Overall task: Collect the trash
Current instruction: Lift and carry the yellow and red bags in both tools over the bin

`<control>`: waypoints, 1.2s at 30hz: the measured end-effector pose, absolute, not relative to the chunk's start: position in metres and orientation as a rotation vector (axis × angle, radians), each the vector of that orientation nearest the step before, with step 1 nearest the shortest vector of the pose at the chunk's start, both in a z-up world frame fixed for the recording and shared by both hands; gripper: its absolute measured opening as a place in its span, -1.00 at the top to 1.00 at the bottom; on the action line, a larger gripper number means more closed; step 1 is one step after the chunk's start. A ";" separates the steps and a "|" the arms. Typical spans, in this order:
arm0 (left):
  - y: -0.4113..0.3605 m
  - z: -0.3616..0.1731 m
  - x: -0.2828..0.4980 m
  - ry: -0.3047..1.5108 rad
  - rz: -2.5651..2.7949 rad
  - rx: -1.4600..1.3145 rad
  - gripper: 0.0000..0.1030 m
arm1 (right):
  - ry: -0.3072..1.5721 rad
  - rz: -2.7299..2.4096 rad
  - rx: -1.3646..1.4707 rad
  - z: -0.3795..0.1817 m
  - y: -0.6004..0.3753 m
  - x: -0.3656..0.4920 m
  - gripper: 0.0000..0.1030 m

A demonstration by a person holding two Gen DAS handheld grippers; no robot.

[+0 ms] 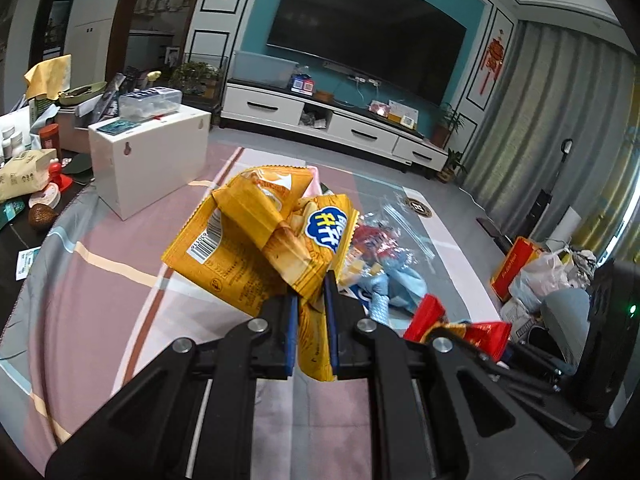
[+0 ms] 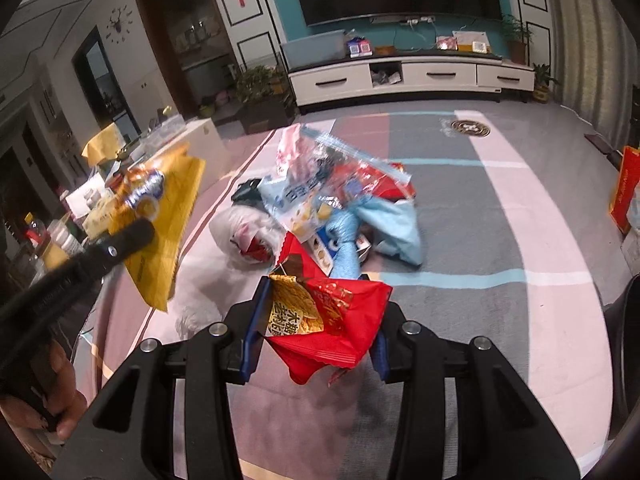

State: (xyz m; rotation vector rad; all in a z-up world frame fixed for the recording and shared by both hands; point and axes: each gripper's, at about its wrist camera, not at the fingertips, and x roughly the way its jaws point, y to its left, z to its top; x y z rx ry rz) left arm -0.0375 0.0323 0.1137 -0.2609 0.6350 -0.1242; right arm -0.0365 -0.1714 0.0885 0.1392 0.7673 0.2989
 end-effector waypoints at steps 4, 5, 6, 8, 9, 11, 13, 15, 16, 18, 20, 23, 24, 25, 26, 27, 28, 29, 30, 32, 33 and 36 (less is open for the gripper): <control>0.024 0.114 -0.038 0.637 -0.132 -0.237 0.75 | 0.740 0.277 0.142 0.095 -0.179 -0.039 0.15; 0.021 0.115 -0.039 0.636 -0.132 -0.230 0.75 | 0.733 0.265 0.138 0.096 -0.181 -0.041 0.15; 0.019 0.115 -0.039 0.634 -0.134 -0.228 0.75 | 0.725 0.256 0.137 0.098 -0.183 -0.042 0.15; 0.013 0.118 -0.041 0.629 -0.145 -0.222 0.75 | 0.709 0.248 0.150 0.103 -0.191 -0.044 0.15; 0.008 0.121 -0.043 0.624 -0.148 -0.217 0.75 | 0.699 0.246 0.160 0.106 -0.195 -0.045 0.15; -0.001 0.125 -0.047 0.609 -0.149 -0.206 0.75 | 0.678 0.232 0.165 0.111 -0.203 -0.049 0.15; -0.009 0.129 -0.051 0.600 -0.164 -0.211 0.74 | 0.650 0.209 0.164 0.118 -0.210 -0.054 0.15; -0.015 0.133 -0.054 0.597 -0.181 -0.229 0.75 | 0.634 0.204 0.175 0.122 -0.216 -0.058 0.15; -0.018 0.134 -0.056 0.590 -0.184 -0.242 0.74 | 0.629 0.206 0.187 0.123 -0.221 -0.061 0.15; -0.024 0.138 -0.060 0.582 -0.184 -0.248 0.74 | 0.625 0.206 0.208 0.124 -0.227 -0.066 0.15; -0.029 0.141 -0.064 0.577 -0.185 -0.249 0.74 | 0.620 0.194 0.210 0.125 -0.230 -0.071 0.15; -0.036 0.141 -0.067 0.585 -0.191 -0.236 0.74 | 0.616 0.217 0.237 0.126 -0.234 -0.076 0.15; -0.039 0.141 -0.068 0.588 -0.186 -0.231 0.74 | 0.612 0.225 0.245 0.126 -0.235 -0.078 0.15; -0.041 0.141 -0.069 0.590 -0.184 -0.222 0.74 | 0.607 0.229 0.244 0.127 -0.234 -0.079 0.15; -0.043 0.141 -0.070 0.591 -0.182 -0.215 0.74 | 0.600 0.227 0.236 0.129 -0.233 -0.081 0.15; -0.043 0.141 -0.070 0.591 -0.179 -0.212 0.74 | 0.592 0.224 0.228 0.130 -0.233 -0.082 0.15; -0.044 0.142 -0.072 0.589 -0.177 -0.209 0.74 | 0.587 0.221 0.224 0.131 -0.233 -0.084 0.15; -0.046 0.143 -0.073 0.586 -0.176 -0.207 0.74 | 0.583 0.221 0.223 0.132 -0.234 -0.085 0.15; -0.048 0.145 -0.075 0.582 -0.174 -0.204 0.74 | 0.579 0.220 0.223 0.133 -0.235 -0.086 0.15; -0.052 0.148 -0.076 0.575 -0.173 -0.194 0.74 | 0.566 0.216 0.227 0.136 -0.239 -0.089 0.15; -0.054 0.149 -0.077 0.574 -0.173 -0.191 0.74 | 0.560 0.211 0.230 0.137 -0.241 -0.090 0.15; -0.061 0.150 -0.079 0.576 -0.186 -0.186 0.74 | 0.542 0.192 0.235 0.140 -0.248 -0.095 0.15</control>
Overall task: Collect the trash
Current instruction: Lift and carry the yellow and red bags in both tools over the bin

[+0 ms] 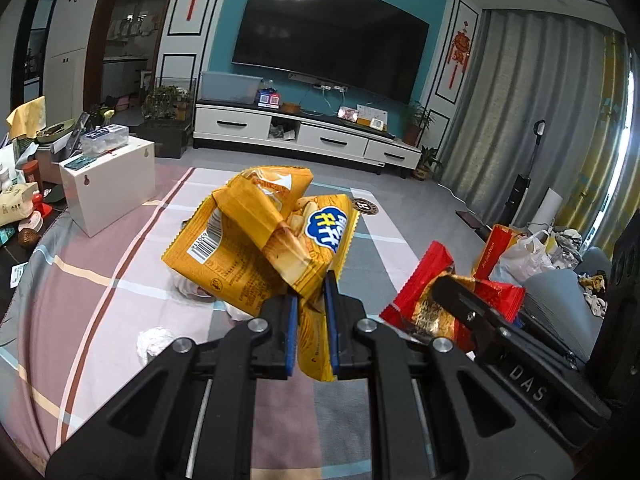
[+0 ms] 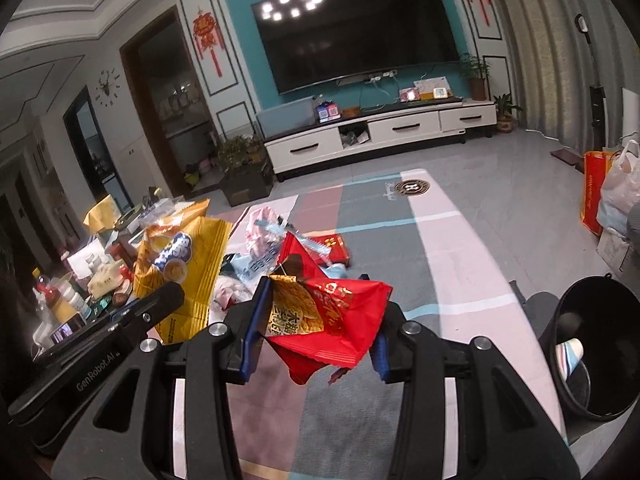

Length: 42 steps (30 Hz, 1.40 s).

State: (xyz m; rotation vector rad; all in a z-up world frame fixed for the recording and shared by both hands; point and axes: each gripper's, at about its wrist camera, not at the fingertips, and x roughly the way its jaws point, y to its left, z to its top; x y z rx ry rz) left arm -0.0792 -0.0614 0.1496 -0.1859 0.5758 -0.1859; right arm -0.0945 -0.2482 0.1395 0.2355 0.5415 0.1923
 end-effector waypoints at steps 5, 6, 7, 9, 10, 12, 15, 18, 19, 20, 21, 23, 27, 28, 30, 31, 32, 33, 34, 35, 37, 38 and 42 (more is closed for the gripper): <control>-0.076 0.152 -0.081 0.575 -0.209 -0.173 0.74 | 0.512 0.145 0.249 0.145 -0.263 -0.100 0.15; -0.079 0.153 -0.080 0.577 -0.214 -0.171 0.74 | 0.508 0.138 0.253 0.146 -0.266 -0.101 0.15; -0.083 0.152 -0.079 0.580 -0.220 -0.165 0.74 | 0.505 0.133 0.256 0.146 -0.269 -0.101 0.15; -0.090 0.151 -0.078 0.585 -0.224 -0.155 0.74 | 0.500 0.112 0.260 0.147 -0.274 -0.102 0.15; -0.094 0.149 -0.077 0.590 -0.228 -0.151 0.74 | 0.498 0.106 0.260 0.147 -0.276 -0.103 0.15; -0.101 0.147 -0.076 0.600 -0.237 -0.143 0.74 | 0.494 0.088 0.263 0.147 -0.281 -0.103 0.15; -0.112 0.144 -0.076 0.610 -0.250 -0.126 0.74 | 0.487 0.070 0.277 0.147 -0.291 -0.105 0.15; -0.124 0.143 -0.077 0.615 -0.267 -0.108 0.74 | 0.480 0.052 0.290 0.147 -0.300 -0.107 0.15; -0.129 0.143 -0.077 0.616 -0.274 -0.103 0.74 | 0.475 0.042 0.296 0.147 -0.304 -0.108 0.15; -0.133 0.143 -0.076 0.617 -0.281 -0.099 0.74 | 0.472 0.034 0.300 0.147 -0.307 -0.109 0.15; -0.136 0.143 -0.076 0.620 -0.286 -0.096 0.74 | 0.468 0.027 0.304 0.147 -0.311 -0.110 0.15; -0.147 0.141 -0.075 0.627 -0.307 -0.086 0.74 | 0.458 0.013 0.315 0.147 -0.318 -0.113 0.15; -0.165 0.139 -0.074 0.635 -0.342 -0.061 0.74 | 0.441 -0.036 0.340 0.147 -0.335 -0.120 0.15; -0.172 0.138 -0.074 0.638 -0.359 -0.053 0.73 | 0.438 -0.048 0.347 0.146 -0.338 -0.121 0.15; -0.181 0.135 -0.073 0.648 -0.384 -0.048 0.73 | 0.431 -0.076 0.367 0.144 -0.350 -0.124 0.15; -0.187 0.133 -0.072 0.656 -0.399 -0.047 0.73 | 0.431 -0.093 0.380 0.143 -0.357 -0.125 0.15; -0.194 0.131 -0.071 0.664 -0.416 -0.044 0.73 | 0.433 -0.107 0.385 0.142 -0.362 -0.126 0.15; -0.200 0.129 -0.071 0.669 -0.429 -0.038 0.73 | 0.434 -0.125 0.389 0.140 -0.367 -0.127 0.15; -0.205 0.127 -0.071 0.673 -0.440 -0.031 0.73 | 0.434 -0.143 0.394 0.139 -0.372 -0.128 0.15; -0.211 0.126 -0.071 0.678 -0.453 -0.022 0.73 | 0.435 -0.165 0.402 0.137 -0.379 -0.129 0.15; -0.223 0.122 -0.071 0.690 -0.484 -0.010 0.73 | 0.433 -0.195 0.415 0.134 -0.388 -0.131 0.15; -0.228 0.120 -0.071 0.694 -0.498 -0.006 0.73 | 0.429 -0.215 0.425 0.133 -0.395 -0.133 0.15; -0.250 0.114 -0.069 0.716 -0.558 0.004 0.73 | 0.432 -0.281 0.447 0.127 -0.413 -0.138 0.15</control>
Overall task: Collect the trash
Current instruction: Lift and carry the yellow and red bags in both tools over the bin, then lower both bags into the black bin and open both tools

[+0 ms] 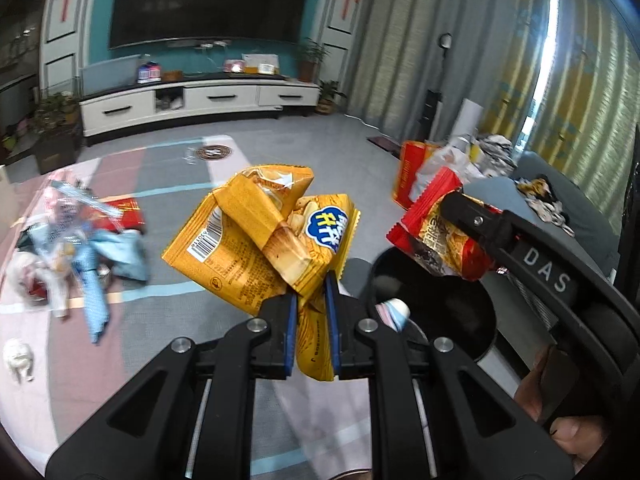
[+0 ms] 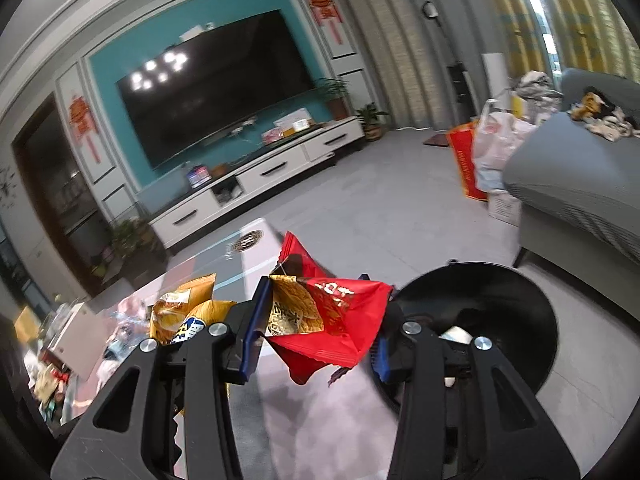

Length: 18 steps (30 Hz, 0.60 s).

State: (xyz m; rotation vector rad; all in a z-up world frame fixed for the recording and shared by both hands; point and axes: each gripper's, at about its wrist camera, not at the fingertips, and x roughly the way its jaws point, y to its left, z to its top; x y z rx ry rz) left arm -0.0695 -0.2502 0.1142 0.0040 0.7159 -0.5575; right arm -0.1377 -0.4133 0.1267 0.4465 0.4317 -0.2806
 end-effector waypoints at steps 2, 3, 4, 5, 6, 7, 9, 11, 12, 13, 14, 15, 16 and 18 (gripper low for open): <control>-0.261 0.109 -0.067 0.749 -0.597 -0.002 0.73 | 0.433 -0.302 0.467 0.123 -0.422 -0.140 0.14; -0.267 0.107 -0.066 0.759 -0.612 -0.002 0.73 | 0.436 -0.313 0.480 0.120 -0.428 -0.142 0.14; -0.274 0.105 -0.066 0.763 -0.627 0.004 0.73 | 0.438 -0.320 0.486 0.118 -0.431 -0.144 0.14; -0.278 0.104 -0.066 0.765 -0.638 0.007 0.73 | 0.442 -0.338 0.498 0.114 -0.437 -0.146 0.14; -0.282 0.103 -0.065 0.770 -0.652 0.006 0.73 | 0.444 -0.352 0.506 0.112 -0.441 -0.148 0.14; -0.289 0.101 -0.065 0.781 -0.671 0.005 0.73 | 0.445 -0.364 0.516 0.110 -0.445 -0.150 0.14; -0.296 0.098 -0.063 0.796 -0.693 0.002 0.73 | 0.444 -0.391 0.542 0.105 -0.456 -0.155 0.14; -0.306 0.094 -0.062 0.808 -0.712 0.005 0.73 | 0.444 -0.418 0.565 0.101 -0.465 -0.160 0.14; -0.309 0.092 -0.062 0.813 -0.721 0.005 0.73 | 0.444 -0.433 0.578 0.098 -0.470 -0.163 0.14; -0.314 0.090 -0.061 0.822 -0.736 0.006 0.73 | 0.444 -0.443 0.588 0.096 -0.474 -0.165 0.14; -0.317 0.088 -0.061 0.828 -0.746 0.006 0.73 | 0.446 -0.460 0.605 0.093 -0.479 -0.167 0.14; -0.322 0.086 -0.059 0.838 -0.761 0.004 0.73 | 0.448 -0.473 0.617 0.090 -0.483 -0.169 0.14; -0.326 0.084 -0.058 0.845 -0.772 0.005 0.73 | 0.451 -0.486 0.627 0.088 -0.487 -0.171 0.14; -0.335 0.079 -0.057 0.861 -0.794 0.011 0.73 | 0.456 -0.512 0.649 0.083 -0.494 -0.175 0.14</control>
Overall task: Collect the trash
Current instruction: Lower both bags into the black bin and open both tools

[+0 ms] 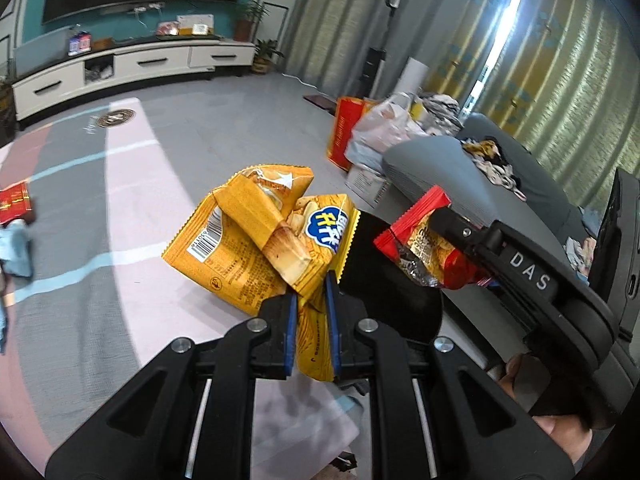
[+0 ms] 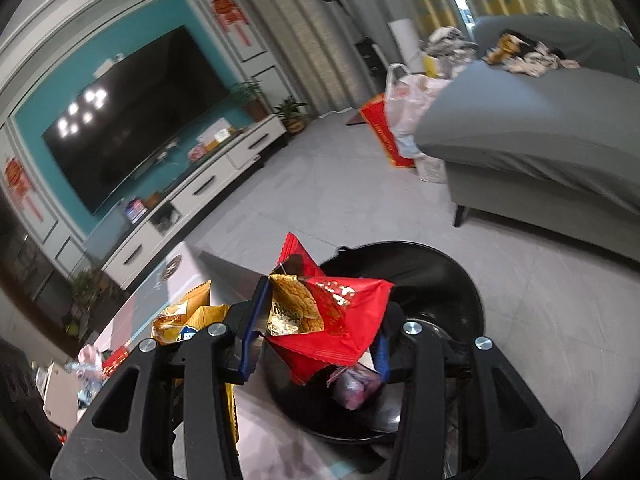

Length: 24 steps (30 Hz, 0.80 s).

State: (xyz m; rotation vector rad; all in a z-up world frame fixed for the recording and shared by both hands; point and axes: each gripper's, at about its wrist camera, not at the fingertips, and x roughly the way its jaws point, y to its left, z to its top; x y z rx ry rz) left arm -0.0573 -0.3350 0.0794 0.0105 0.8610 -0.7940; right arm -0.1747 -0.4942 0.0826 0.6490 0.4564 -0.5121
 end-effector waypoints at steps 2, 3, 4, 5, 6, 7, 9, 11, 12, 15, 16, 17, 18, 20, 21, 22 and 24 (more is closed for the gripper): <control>-0.344 0.074 -0.056 0.880 -0.811 0.020 0.73 | 0.462 -0.540 0.670 0.077 -0.501 -0.177 0.14; -0.348 0.072 -0.055 0.887 -0.819 0.021 0.73 | 0.465 -0.550 0.679 0.075 -0.506 -0.178 0.14; -0.353 0.068 -0.054 0.905 -0.838 0.020 0.73 | 0.468 -0.559 0.687 0.073 -0.509 -0.178 0.14; -0.356 0.066 -0.054 0.916 -0.851 0.017 0.73 | 0.473 -0.569 0.697 0.070 -0.511 -0.180 0.14; -0.358 0.064 -0.052 0.929 -0.866 0.015 0.73 | 0.478 -0.577 0.703 0.067 -0.514 -0.180 0.14; -0.363 0.061 -0.052 0.944 -0.875 0.019 0.73 | 0.483 -0.585 0.709 0.065 -0.516 -0.181 0.14; -0.371 0.054 -0.050 0.965 -0.882 0.031 0.73 | 0.492 -0.599 0.723 0.060 -0.521 -0.180 0.14; -0.379 0.047 -0.047 0.995 -0.893 0.028 0.73 | 0.503 -0.605 0.740 0.055 -0.525 -0.179 0.14; -0.382 0.043 -0.045 1.012 -0.898 0.026 0.73 | 0.512 -0.609 0.746 0.053 -0.527 -0.178 0.14; -0.390 0.035 -0.042 1.035 -0.899 0.033 0.72 | 0.540 -0.631 0.756 0.046 -0.530 -0.175 0.14; -0.394 0.032 -0.042 1.039 -0.900 0.041 0.72 | 0.546 -0.636 0.758 0.044 -0.532 -0.175 0.14; -0.396 0.031 -0.042 1.042 -0.902 0.046 0.72 | 0.555 -0.645 0.762 0.042 -0.533 -0.174 0.14; -0.400 0.029 -0.042 1.044 -0.904 0.050 0.71 | 0.561 -0.650 0.765 0.040 -0.535 -0.174 0.14; -0.405 0.027 -0.043 1.048 -0.907 0.058 0.71 | 0.571 -0.657 0.772 0.038 -0.537 -0.173 0.14; -0.409 0.026 -0.042 1.051 -0.908 0.060 0.71 | 0.573 -0.661 0.773 0.037 -0.536 -0.173 0.14; -0.412 0.026 -0.042 1.053 -0.910 0.060 0.71 | 0.575 -0.664 0.773 0.036 -0.537 -0.174 0.14; -0.413 0.025 -0.042 1.054 -0.917 0.060 0.71 | 0.574 -0.669 0.774 0.036 -0.537 -0.175 0.14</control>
